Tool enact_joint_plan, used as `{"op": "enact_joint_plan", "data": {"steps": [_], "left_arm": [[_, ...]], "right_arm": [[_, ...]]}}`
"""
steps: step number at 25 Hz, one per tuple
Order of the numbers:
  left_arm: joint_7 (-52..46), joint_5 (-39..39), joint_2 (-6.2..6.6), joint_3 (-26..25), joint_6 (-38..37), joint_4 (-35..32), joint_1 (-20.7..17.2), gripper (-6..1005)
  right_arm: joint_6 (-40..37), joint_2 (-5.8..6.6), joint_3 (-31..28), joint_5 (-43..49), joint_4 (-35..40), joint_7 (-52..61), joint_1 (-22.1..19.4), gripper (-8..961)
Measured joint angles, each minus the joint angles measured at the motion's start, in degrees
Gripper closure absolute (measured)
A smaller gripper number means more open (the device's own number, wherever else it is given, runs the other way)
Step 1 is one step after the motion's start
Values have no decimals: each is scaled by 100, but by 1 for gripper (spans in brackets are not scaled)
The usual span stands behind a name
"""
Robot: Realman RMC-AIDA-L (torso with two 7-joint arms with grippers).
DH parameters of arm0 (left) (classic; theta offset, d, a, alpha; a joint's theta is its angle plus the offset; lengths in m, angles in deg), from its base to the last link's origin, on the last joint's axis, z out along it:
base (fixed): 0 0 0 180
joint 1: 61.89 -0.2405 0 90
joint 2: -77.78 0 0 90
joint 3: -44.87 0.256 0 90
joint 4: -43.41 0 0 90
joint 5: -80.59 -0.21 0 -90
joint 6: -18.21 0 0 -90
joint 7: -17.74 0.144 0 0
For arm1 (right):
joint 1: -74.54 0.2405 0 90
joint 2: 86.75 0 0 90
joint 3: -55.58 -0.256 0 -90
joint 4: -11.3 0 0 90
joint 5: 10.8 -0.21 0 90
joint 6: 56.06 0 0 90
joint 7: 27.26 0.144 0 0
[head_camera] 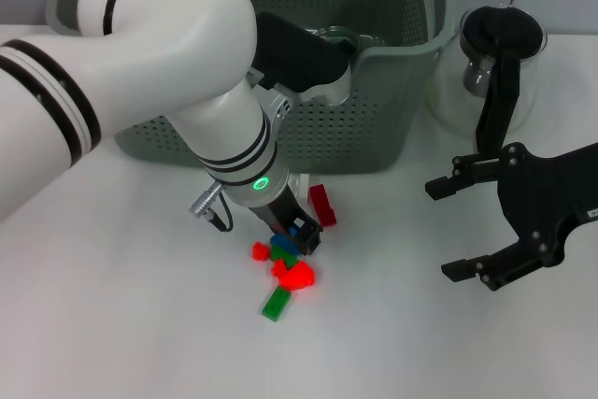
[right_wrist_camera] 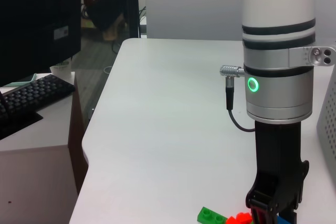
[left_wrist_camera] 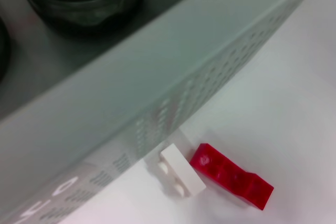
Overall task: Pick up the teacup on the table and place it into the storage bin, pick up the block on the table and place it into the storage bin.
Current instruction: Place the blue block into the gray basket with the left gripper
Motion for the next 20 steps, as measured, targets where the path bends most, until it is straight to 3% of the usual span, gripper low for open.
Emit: {"op": "enact_joint_plan", "data": {"steps": [4, 8, 14, 20], "left_arm": [[-1, -67, 2, -7, -149, -100, 3, 593], [0, -262, 15, -166, -457, -636, -87, 584], [128, -438, 43, -740, -994, -1888, -466, 571], [434, -121, 41, -1455, -1649, -3393, -946, 557]], "right_arm": [[3, 0, 0, 0, 1, 0, 0, 26], [7, 0, -50, 0, -2, 0, 0, 25], [-6, 6, -165, 0, -3, 0, -43, 25], [-82, 32, -346, 0, 1, 2, -52, 26]]}}
